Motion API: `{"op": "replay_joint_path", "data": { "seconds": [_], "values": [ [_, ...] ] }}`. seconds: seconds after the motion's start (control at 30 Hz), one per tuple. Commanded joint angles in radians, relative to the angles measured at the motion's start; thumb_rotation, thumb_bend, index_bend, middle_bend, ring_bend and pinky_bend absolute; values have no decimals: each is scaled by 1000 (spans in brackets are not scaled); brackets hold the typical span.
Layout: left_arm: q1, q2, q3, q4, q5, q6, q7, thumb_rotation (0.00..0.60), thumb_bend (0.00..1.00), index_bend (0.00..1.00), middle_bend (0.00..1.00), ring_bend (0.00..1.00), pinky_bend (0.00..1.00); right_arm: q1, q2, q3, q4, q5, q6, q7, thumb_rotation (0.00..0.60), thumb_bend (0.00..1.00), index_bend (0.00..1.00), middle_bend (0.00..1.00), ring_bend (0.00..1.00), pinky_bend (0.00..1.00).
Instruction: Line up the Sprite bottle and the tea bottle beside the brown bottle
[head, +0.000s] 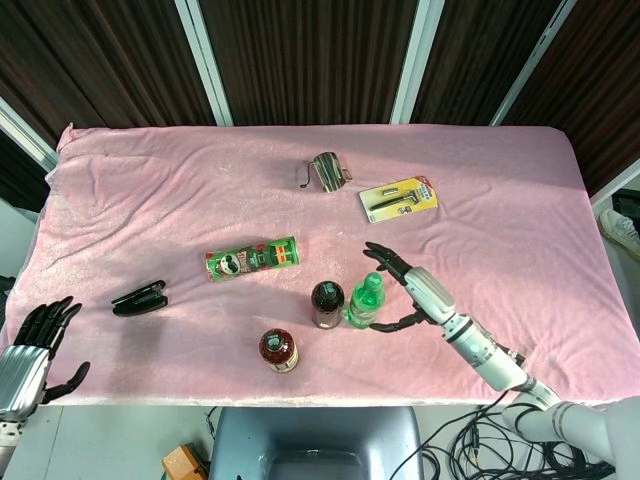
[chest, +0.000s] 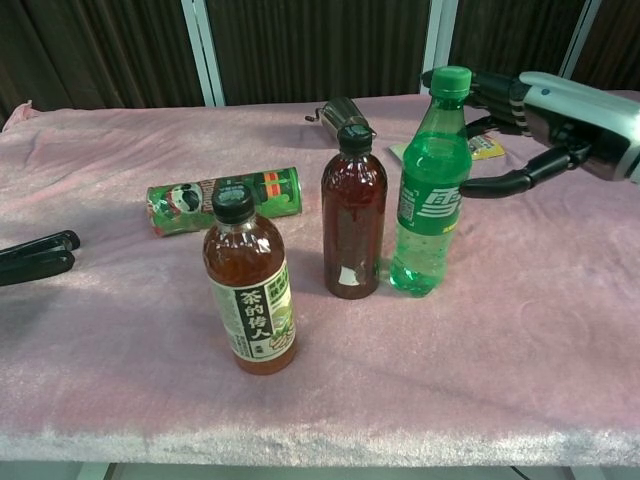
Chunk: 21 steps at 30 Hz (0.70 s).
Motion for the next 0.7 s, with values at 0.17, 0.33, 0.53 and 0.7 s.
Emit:
{"op": "replay_joint_path", "data": {
  "seconds": [0.17,0.33,0.53,0.7],
  "values": [
    [-80,-52,66,129,209,65,-390,600,329,0,0,0,5,-200,250,-109,-188,-48,157,-539,600,129,0,0,0,197],
    [-123,-145,111,217,273,86,-612,600,313,0,0,0,5,-347,299,-140,-255,-20,261,-775,600,130,0,0,0,89],
    [-148,-252,129,232,277,82,-703,600,290,0,0,0,0,-423,301,-147,-216,-64,367,-724,600,130,0,0,0,56],
    [-154,-281,129,221,267,73,-708,600,289,0,0,0,0,-438,308,-139,-212,-79,404,-718,600,129,0,0,0,52]
  ]
}}
